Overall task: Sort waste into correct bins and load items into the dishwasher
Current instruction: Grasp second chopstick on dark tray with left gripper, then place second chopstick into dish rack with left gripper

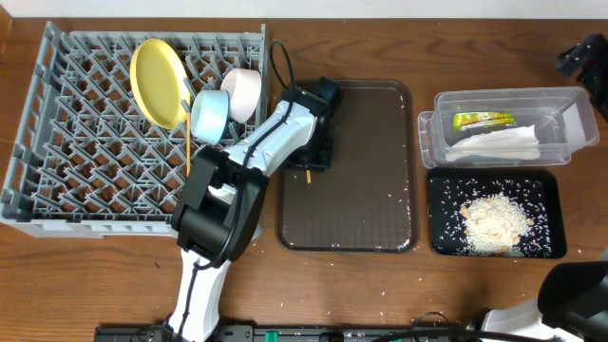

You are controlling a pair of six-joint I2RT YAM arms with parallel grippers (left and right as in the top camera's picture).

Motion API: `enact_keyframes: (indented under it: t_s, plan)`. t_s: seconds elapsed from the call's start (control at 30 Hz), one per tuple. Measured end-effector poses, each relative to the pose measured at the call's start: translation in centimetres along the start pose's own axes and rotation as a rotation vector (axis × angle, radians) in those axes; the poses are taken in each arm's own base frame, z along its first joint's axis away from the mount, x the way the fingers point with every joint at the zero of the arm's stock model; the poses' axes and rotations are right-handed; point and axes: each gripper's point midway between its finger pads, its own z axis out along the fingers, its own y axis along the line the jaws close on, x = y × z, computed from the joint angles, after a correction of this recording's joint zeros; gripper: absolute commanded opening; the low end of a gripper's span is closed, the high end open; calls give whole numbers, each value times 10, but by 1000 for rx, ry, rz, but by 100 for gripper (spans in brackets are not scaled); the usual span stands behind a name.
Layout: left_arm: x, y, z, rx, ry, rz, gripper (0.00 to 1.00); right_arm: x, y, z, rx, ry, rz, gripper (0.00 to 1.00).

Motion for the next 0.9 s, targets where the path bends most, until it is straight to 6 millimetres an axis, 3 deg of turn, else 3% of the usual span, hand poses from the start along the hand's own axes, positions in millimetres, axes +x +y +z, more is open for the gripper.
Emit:
enact_keyframes:
  t_s: [0.13,0.23,0.4,0.53,0.6,0.67,0.7,0.73,0.77,0.83,0.9]
  plan:
    - [5,3,6,-11,32,5,28,0,0,0,0,0,0,99]
    - [6,3,6,-12,38,12,7,0,0,0,0,0,0,99]
    - [11,6,3,-25,64,22,7,0,0,0,0,0,0,99]
    - [12,6,-17,-28,71,36,7,0,0,0,0,0,0,99]
    - [5,2,-45,-4,12,61,7,0,0,0,0,0,0,99]
    - [-2,1,-95,35,-104,83,7,0,0,0,0,0,0,99]
    - [1,8,-132,41,-176,86,7,0,0,0,0,0,0,99]
    - [2,11,-144,44,-202,85,7,0,0,0,0,0,0,99]
    - [11,28,-181,24,-266,69,7,0,0,0,0,0,0,99]
    - [32,68,-220,-42,-314,13,7,0,0,0,0,0,0,99]
    - [47,102,-236,-110,-313,-43,7,0,0,0,0,0,0,99]
